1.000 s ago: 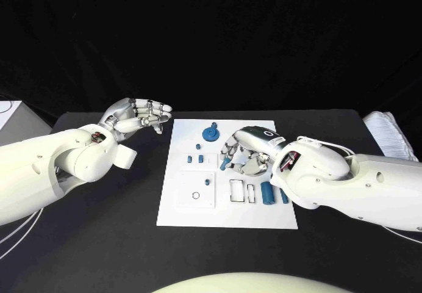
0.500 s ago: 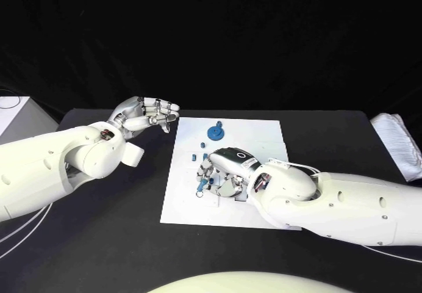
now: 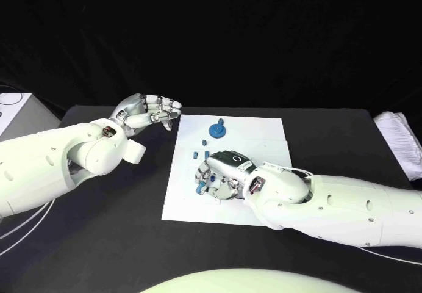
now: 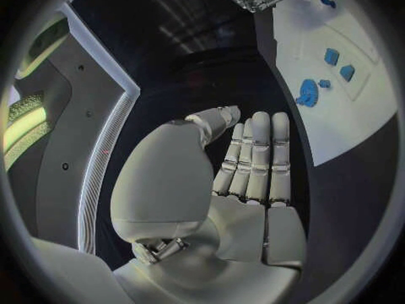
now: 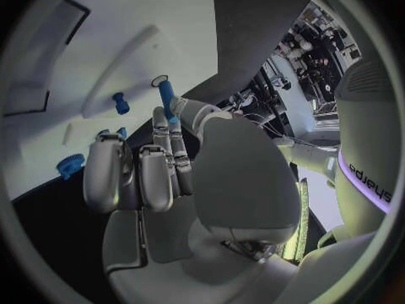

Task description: Assemble the parts on the task board

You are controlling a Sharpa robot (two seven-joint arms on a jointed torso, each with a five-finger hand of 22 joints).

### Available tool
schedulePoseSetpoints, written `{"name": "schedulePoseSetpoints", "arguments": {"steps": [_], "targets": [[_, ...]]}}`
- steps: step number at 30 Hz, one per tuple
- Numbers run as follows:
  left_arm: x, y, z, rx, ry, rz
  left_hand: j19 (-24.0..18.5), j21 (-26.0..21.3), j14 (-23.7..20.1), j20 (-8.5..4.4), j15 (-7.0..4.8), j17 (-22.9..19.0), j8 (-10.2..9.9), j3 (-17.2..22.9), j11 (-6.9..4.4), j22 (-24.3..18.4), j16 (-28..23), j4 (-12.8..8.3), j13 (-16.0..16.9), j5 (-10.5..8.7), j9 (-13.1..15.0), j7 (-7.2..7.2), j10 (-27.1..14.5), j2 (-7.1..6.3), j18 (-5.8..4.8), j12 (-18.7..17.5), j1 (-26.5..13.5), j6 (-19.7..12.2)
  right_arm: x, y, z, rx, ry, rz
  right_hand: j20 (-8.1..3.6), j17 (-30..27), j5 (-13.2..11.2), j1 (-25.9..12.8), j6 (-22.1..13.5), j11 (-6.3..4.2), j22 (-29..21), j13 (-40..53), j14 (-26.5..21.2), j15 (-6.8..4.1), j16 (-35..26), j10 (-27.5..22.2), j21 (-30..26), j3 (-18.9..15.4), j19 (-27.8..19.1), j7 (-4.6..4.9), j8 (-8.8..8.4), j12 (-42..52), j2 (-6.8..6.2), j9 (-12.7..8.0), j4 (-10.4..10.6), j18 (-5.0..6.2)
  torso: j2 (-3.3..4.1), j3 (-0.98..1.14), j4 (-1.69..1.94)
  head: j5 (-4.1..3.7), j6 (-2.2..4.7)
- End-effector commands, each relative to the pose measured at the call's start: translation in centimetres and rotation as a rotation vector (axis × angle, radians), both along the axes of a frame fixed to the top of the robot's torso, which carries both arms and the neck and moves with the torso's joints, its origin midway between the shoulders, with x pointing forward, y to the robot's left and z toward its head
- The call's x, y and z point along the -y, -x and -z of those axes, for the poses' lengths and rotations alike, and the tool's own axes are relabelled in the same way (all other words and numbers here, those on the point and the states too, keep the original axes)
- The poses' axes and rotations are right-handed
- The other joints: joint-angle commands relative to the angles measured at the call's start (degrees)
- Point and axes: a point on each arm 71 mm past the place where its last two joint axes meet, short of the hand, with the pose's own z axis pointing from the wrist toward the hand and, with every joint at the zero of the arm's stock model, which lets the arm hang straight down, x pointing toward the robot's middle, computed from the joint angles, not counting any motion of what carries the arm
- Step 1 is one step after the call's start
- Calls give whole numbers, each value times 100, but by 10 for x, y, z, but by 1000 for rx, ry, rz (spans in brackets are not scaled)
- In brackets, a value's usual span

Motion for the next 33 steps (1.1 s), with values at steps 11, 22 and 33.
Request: {"name": "schedulePoseSetpoints", "arguments": {"steps": [11, 22, 33], "targets": [[1, 1, 0, -1, 5, 17, 21, -34, 35, -16, -9, -7, 33, -40, -11, -7, -28, 2, -9, 16, -8, 29, -37, 51, 85, 24, -20, 17, 2, 2, 3, 29, 29, -20, -38, 8, 35, -24, 19, -135, 716, 8, 159, -33, -26, 178, -5, 8, 135, 21, 24, -13, 58, 2, -27, -88, -9, 2, -12, 12, -36], [1, 0, 0, -2, 4, 15, 21, -34, 35, -16, -9, -7, 33, -40, -11, -7, -28, 2, -9, 16, -8, 29, -37, 51, 85, 24, -20, 17, 5, 1, 3, 39, 40, -15, -38, 8, 35, -24, 19, -135, 716, 8, 159, -33, -26, 178, -5, 8, 135, 21, 24, -13, 58, 2, -27, -88, -8, 2, -2, 8, -26], [1, 0, 0, -3, 4, 16, 21, -34, 35, -16, -9, -7, 33, -40, -11, -7, -28, 2, -9, 16, -8, 29, -37, 51, 85, 24, -20, 17, 1, 2, 6, 25, 68, -28, -36, -15, 41, -51, 8, -129, 705, 14, 155, -28, -38, 179, -36, 9, 128, 26, 26, -30, 47, 10, -43, -83, -9, -2, -4, -9, -21]]}}
